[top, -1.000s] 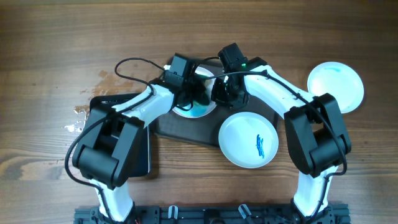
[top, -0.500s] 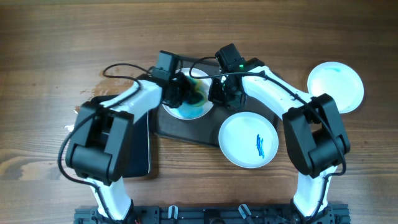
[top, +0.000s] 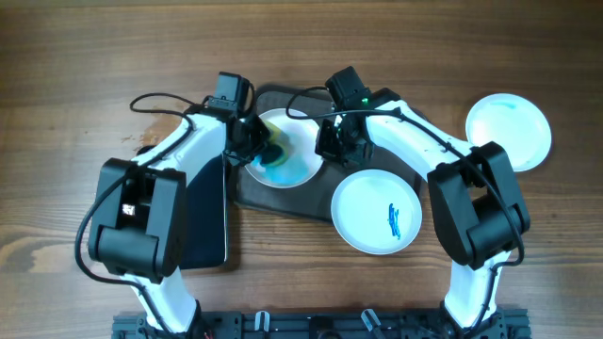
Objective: Clean dirty plates on tray and stack at the side
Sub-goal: 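Continue scrubbing the plate center with the sponge in the left gripper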
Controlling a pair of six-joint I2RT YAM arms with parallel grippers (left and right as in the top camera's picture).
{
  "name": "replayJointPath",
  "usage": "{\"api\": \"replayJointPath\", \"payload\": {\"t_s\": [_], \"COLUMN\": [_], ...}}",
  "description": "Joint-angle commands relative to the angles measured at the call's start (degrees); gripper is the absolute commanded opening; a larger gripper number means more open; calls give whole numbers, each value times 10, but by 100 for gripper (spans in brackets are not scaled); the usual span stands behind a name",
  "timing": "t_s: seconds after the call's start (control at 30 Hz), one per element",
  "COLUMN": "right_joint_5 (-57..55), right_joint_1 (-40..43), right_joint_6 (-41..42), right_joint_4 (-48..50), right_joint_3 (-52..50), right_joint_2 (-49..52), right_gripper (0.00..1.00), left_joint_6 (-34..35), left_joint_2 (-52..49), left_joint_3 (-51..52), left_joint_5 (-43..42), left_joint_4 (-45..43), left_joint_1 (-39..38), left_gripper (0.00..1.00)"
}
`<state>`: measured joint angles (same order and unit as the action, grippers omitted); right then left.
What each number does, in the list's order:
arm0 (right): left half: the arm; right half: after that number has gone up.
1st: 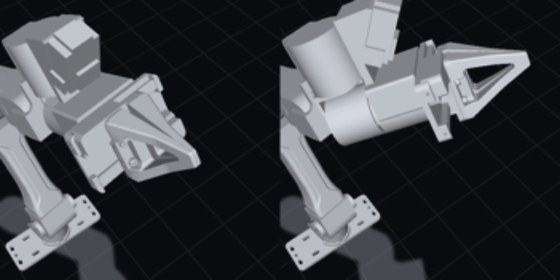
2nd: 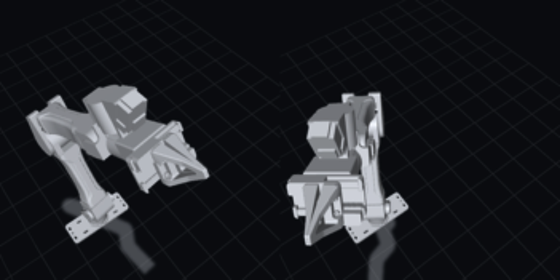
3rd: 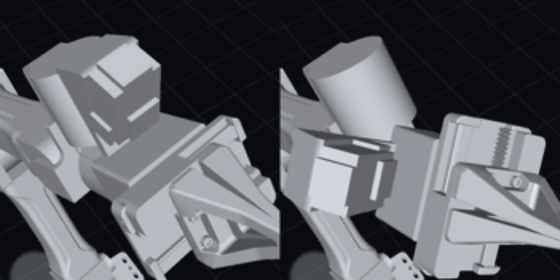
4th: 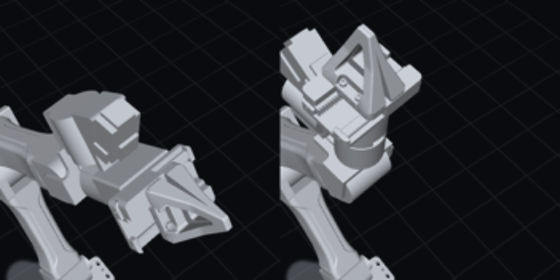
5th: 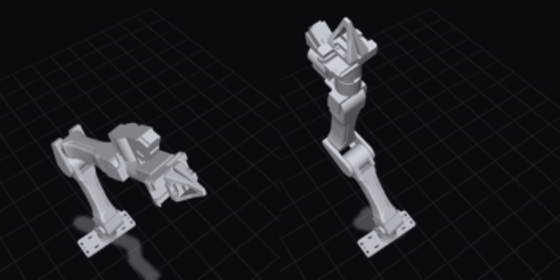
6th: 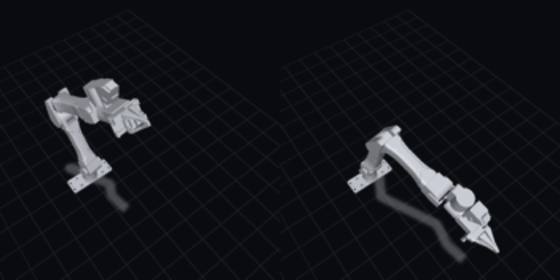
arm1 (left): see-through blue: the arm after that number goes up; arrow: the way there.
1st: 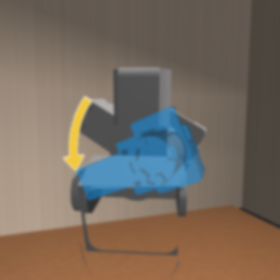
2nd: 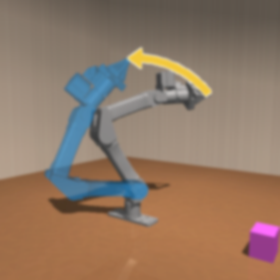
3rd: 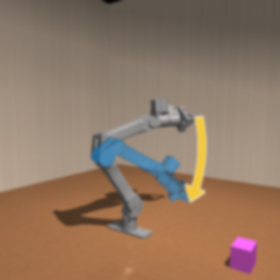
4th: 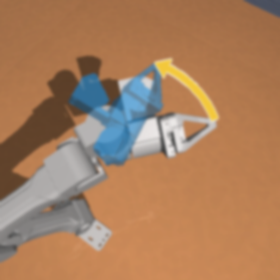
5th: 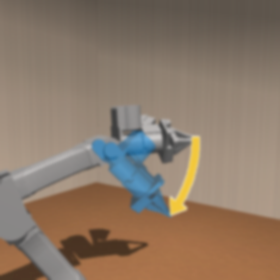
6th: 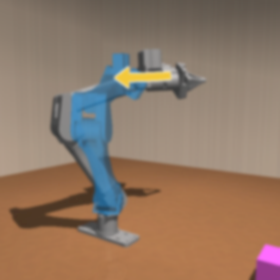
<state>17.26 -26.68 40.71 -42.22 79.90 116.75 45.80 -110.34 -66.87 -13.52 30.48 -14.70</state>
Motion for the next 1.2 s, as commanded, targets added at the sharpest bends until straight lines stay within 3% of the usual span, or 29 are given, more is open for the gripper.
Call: {"api": "replayJointPath", "payload": {"t_s": [0.0,0.13,0.23,0.33,0.43,0.6,0.73,0.87,1.17], "right_joint_5": [-23,-22,-22,-22,-22,-22,-22,-22,-22], "right_joint_1": [4,4,4,4,4,4,4,4,4], "right_joint_6": [2,0,0,0,0,0,0,0,0], "right_joint_4": [-1,3,6,9,8,8,8,8,6], "right_joint_3": [-9,-9,-9,-9,-9,-9,-9,-9,-9], "right_joint_2": [0,0,0,0,0,0,0,0,0], "right_gripper": [4,4,4,4,4,4,4,4,4], "left_joint_6": [-88,-177,-219,-233,-226,-170,-74,2,-5], "left_joint_2": [-29,-29,-29,-29,-29,-29,-29,-29,-9], "left_joint_3": [29,29,29,29,29,29,29,27,-89], "left_joint_5": [-47,-95,-204,-338,-350,-173,37,172,235], "left_joint_4": [48,91,77,22,-12,15,83,130,167], "left_joint_1": [-68,-95,-96,-99,-99,-98,-98,-98,-102], "left_gripper": [4,4,4,4,4,4,4,4,4]}}
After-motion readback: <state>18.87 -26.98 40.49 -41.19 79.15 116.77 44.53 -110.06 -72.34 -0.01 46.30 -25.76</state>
